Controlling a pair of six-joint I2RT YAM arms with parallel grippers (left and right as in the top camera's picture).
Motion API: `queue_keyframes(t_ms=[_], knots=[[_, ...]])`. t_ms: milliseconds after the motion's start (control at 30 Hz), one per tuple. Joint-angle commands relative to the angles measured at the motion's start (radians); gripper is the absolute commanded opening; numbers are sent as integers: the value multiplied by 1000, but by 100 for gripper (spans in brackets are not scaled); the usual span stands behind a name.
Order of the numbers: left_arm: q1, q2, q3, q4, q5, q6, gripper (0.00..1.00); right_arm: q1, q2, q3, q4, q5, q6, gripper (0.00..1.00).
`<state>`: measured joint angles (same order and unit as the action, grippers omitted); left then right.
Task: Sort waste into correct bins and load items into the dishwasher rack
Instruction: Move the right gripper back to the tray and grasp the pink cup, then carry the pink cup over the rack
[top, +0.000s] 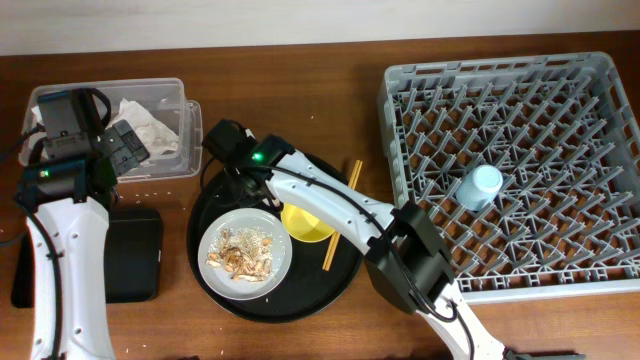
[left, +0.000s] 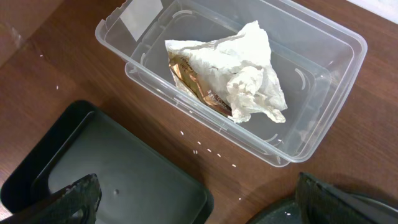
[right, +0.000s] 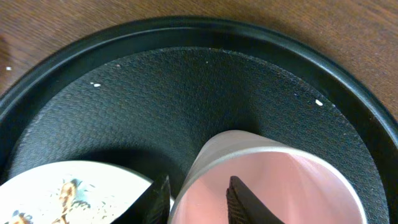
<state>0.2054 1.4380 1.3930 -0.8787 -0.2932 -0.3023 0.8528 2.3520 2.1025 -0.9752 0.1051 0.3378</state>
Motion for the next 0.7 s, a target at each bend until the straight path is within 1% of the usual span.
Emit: queue_keyframes(t_ms=[0, 33, 167, 267, 333, 433, 533, 633, 667], knots=[[7, 2, 5, 2, -10, 5, 99, 16, 14, 10, 8, 19, 11, 23], [7, 2, 5, 2, -10, 5, 99, 18, 14, 10, 8, 19, 11, 17], [7, 2, 5, 2, -10, 5, 99, 23, 14, 30, -9, -5, 11, 4], [7, 2, 5, 2, -10, 5, 99, 23, 2, 90, -35, -72, 11, 4], [7, 2, 5, 2, -10, 5, 99, 16, -20, 155, -86, -75, 11, 4], [7, 2, 5, 2, -10, 5, 99, -34, -61, 294, -233, -39, 10, 4], [7, 2, 5, 2, -10, 5, 99, -128, -99, 434, -396, 5, 9, 4], [7, 2, 5, 2, -10, 5, 99, -262, -136, 536, -564, 5, -17, 4], [7, 2, 5, 2, -10, 5, 99, -328, -150, 562, -634, 5, -20, 4]])
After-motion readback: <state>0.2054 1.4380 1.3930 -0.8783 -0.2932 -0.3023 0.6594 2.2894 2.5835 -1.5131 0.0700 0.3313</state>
